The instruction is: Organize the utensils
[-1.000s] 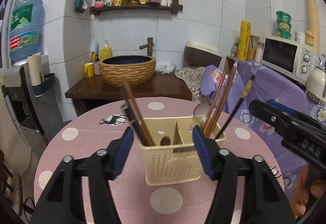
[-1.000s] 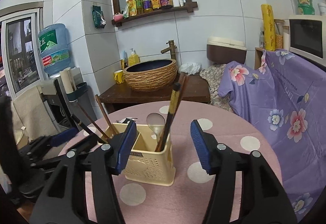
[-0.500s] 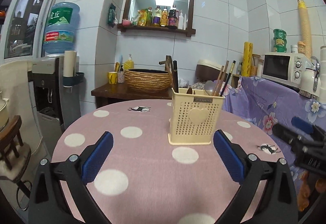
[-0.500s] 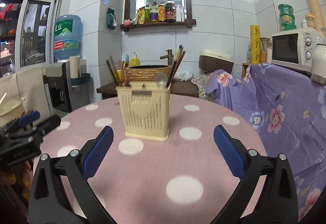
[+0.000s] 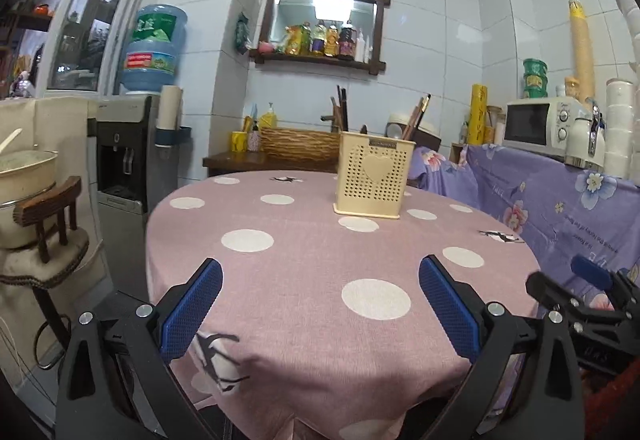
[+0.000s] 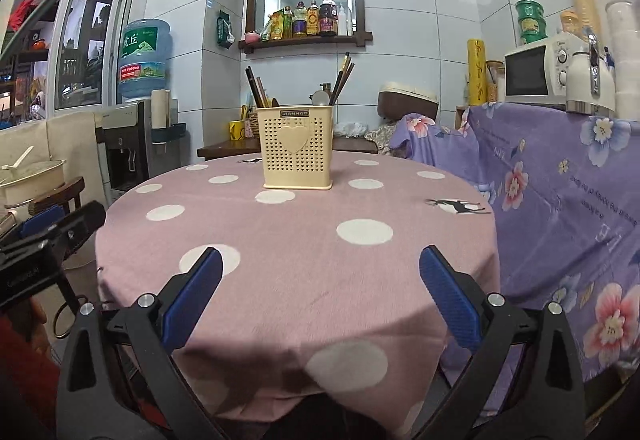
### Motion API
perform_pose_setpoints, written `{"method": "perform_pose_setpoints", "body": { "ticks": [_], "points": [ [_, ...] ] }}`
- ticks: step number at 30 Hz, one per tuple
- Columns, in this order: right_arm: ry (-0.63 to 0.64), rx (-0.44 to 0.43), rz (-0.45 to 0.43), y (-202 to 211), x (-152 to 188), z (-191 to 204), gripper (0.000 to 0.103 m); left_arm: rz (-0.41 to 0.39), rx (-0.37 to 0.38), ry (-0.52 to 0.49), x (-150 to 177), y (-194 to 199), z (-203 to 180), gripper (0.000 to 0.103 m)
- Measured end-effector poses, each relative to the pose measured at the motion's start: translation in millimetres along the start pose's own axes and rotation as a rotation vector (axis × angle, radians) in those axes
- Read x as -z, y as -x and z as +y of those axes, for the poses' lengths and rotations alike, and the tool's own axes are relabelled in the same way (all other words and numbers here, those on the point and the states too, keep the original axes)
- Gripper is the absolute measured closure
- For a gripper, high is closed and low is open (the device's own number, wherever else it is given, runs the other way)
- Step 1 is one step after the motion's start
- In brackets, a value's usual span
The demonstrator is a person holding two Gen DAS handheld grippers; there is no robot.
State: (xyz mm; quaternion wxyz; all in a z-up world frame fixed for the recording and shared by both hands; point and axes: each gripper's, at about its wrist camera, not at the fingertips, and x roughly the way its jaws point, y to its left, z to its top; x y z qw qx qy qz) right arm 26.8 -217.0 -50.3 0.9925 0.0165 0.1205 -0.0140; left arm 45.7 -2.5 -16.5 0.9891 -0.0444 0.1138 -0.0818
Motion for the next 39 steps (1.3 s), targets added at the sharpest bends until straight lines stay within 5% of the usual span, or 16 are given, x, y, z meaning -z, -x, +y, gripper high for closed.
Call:
{"method": "perform_pose_setpoints", "body": {
  "ticks": [9, 39],
  "points": [
    [0.044, 0.02, -0.061, 16, -10, 6, 0.006, -0.013, 0.01, 0.022, 1, 13, 5, 0.005],
    [0.063, -0.006, -0.063, 15, -15, 9, 0.006, -0.001, 0.007, 0.046, 1, 20, 9, 0.005]
  ]
}}
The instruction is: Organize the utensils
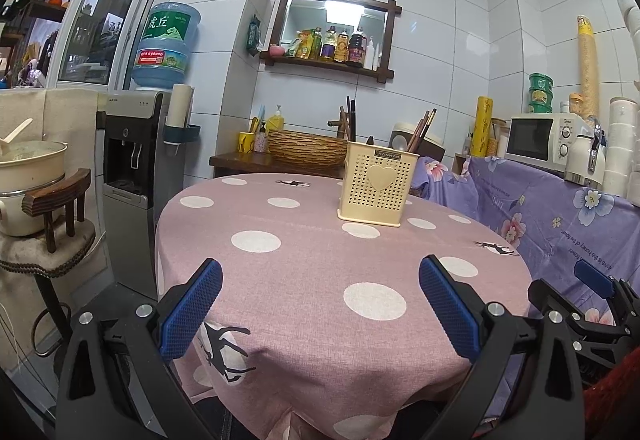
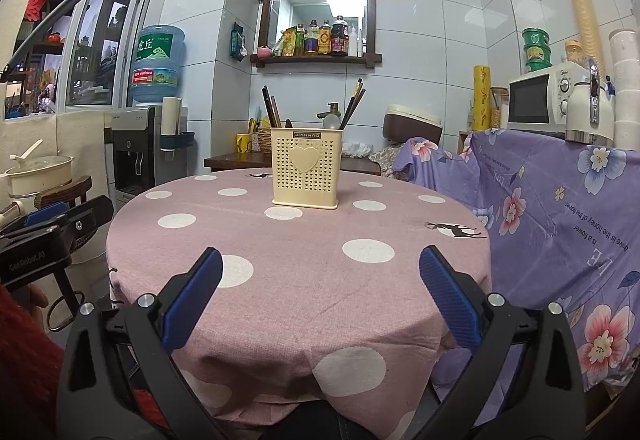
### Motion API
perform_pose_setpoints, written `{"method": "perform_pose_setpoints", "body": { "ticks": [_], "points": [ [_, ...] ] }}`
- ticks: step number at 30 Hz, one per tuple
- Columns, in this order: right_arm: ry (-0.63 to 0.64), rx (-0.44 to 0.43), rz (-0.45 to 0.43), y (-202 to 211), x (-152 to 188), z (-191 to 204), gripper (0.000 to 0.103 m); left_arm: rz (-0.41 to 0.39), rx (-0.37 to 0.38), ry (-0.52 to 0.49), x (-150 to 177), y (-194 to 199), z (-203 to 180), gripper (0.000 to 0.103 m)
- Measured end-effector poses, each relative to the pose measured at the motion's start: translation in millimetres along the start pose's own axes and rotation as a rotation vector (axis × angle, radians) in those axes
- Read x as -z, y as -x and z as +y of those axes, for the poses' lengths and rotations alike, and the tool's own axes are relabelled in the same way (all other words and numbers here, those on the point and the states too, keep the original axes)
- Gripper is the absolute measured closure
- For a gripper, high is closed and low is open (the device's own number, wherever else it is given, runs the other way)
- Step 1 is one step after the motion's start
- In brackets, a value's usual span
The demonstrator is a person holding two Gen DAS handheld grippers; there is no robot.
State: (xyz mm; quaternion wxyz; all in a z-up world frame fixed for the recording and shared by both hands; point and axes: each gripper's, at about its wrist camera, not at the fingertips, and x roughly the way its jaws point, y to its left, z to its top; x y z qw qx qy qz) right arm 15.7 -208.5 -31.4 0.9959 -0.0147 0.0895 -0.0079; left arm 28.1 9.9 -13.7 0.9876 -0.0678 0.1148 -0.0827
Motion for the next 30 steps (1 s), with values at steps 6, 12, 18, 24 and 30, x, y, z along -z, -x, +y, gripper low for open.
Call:
{"method": "perform_pose_setpoints", "body": {
  "ticks": [6, 12, 18, 24, 30],
  "points": [
    [0.001, 0.0, 0.001, -0.1, -0.2, 0.2, 0.006, -0.001, -0.003, 0.0, -0.3, 0.0, 0.0, 0.005],
    [-0.001, 0.001, 0.003, -0.8, -0.5, -0.7, 0.006, 0.008, -0.005, -0.003, 0.1, -2.5, -0.8, 0.005],
    [0.0, 0.0, 0.005, -1.2, -0.6, -0.7, 0.006, 0.006, -0.013, -0.003, -0.1, -2.3, -1.3, 0.005],
    [-0.001, -0.001, 0.006, -1.3, -0.4, -0.7, 0.006, 0.009, -0.017, -0.003, -0.1, -1.6, -0.6, 0.005],
    [-0.001, -0.003, 0.011, -2.0, 1.2, -0.7, 0.006, 0.015, -0.02, -0.002, -0.2, -1.6, 0.1, 0.005]
  ]
}}
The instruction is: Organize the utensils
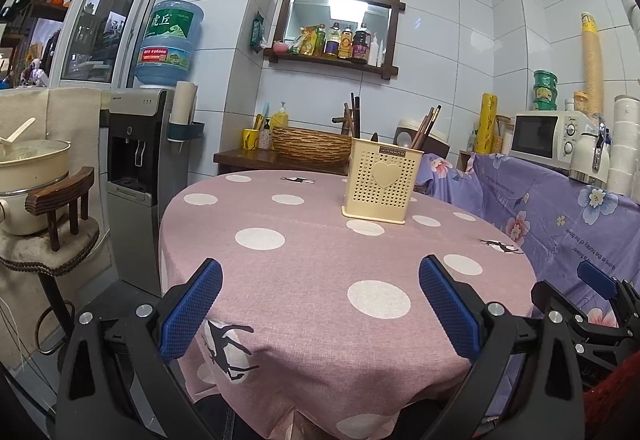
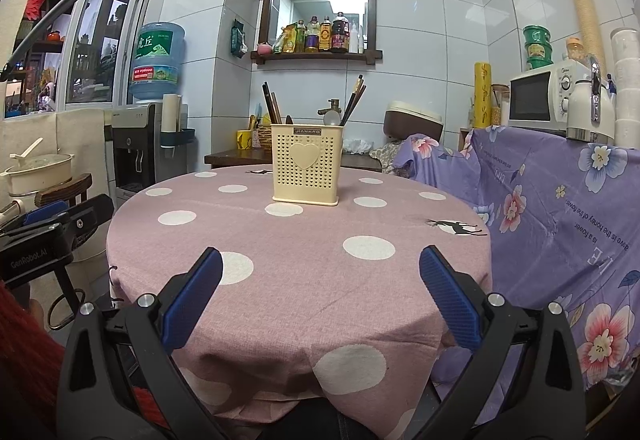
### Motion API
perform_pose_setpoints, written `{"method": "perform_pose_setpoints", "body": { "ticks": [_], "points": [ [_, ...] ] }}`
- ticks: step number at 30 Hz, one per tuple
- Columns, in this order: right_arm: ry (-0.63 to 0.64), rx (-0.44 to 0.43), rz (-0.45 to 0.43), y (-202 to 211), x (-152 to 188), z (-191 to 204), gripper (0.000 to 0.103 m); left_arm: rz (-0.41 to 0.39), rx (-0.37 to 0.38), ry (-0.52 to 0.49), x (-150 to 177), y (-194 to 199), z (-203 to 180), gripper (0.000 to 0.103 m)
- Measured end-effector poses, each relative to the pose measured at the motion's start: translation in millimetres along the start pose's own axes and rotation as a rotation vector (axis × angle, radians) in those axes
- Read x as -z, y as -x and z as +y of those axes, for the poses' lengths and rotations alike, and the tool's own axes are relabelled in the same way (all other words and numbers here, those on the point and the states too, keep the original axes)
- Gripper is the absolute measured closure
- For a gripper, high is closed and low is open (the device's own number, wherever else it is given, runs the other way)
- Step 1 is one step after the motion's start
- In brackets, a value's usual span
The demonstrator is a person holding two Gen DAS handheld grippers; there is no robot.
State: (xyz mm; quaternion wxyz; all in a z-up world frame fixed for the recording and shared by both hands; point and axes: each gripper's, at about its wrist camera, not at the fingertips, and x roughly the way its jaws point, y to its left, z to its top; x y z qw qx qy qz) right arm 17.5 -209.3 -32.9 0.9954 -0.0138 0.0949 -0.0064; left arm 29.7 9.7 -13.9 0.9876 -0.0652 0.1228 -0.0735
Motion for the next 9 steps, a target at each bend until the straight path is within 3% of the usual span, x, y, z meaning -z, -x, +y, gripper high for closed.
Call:
{"method": "perform_pose_setpoints", "body": {
  "ticks": [9],
  "points": [
    [-0.002, -0.006, 0.006, 0.0, 0.3, -0.8, 0.006, 0.009, -0.007, 0.005, -1.8, -1.7, 1.2, 0.005]
  ]
}}
